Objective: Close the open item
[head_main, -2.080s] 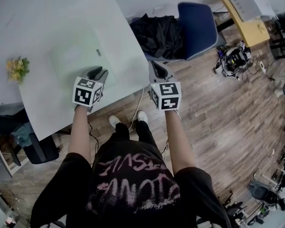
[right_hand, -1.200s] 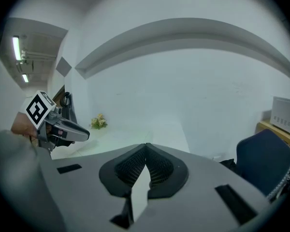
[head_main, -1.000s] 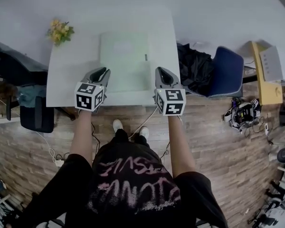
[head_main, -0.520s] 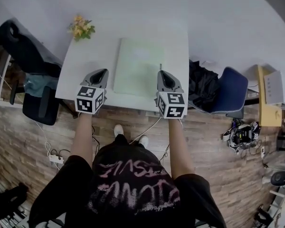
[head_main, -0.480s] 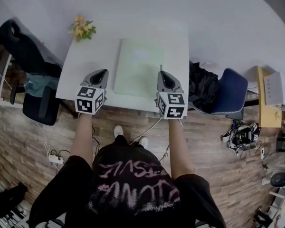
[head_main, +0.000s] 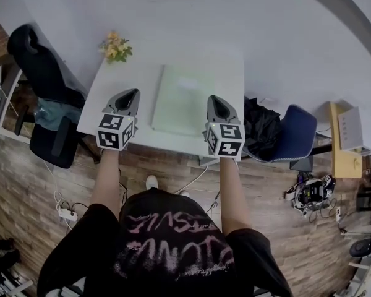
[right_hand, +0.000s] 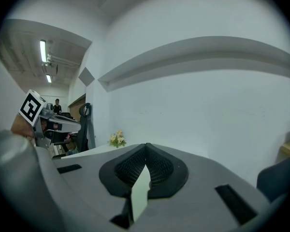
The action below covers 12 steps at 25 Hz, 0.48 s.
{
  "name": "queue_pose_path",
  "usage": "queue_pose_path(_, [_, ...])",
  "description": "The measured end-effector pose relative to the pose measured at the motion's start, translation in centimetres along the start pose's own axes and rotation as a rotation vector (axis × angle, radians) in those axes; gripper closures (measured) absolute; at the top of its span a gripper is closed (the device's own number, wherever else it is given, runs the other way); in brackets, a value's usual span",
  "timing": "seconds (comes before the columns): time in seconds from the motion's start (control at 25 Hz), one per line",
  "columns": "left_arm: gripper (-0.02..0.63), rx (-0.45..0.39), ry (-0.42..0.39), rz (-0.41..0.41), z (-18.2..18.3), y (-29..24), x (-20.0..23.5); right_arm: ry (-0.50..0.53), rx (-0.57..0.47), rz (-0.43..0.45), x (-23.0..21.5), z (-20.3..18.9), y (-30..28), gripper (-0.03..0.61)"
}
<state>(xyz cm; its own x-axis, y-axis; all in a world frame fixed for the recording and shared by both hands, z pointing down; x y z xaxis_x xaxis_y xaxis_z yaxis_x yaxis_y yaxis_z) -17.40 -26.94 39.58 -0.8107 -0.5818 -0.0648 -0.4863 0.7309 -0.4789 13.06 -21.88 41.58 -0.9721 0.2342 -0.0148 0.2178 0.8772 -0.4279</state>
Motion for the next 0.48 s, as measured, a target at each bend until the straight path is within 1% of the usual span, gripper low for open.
queue_pose_path(0.36, [0.611,-0.084,-0.021,0.043,2.7,2.0,0.7,0.024,-0.059,-0.021,-0.4,2.5,1.2,0.569])
queue_pose_path(0.48, [0.611,-0.094,-0.028,0.058,3.5,2.5,0.7,0.032,-0.071,-0.028,-0.6,3.1,1.6,0.568])
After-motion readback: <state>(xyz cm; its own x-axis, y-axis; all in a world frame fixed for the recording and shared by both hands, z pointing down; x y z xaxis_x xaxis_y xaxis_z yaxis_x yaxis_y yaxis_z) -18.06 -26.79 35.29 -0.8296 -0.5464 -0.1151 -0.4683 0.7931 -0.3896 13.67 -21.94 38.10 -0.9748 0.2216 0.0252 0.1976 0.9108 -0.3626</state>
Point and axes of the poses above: the fingertips, and each gripper's own axes: y backward along the fingers, x to its left, z out of its top, the point moved 10 cm from there along y, backward along the fingers, and after that the axes turned 13 degrees about x, right-handed, at the moved point
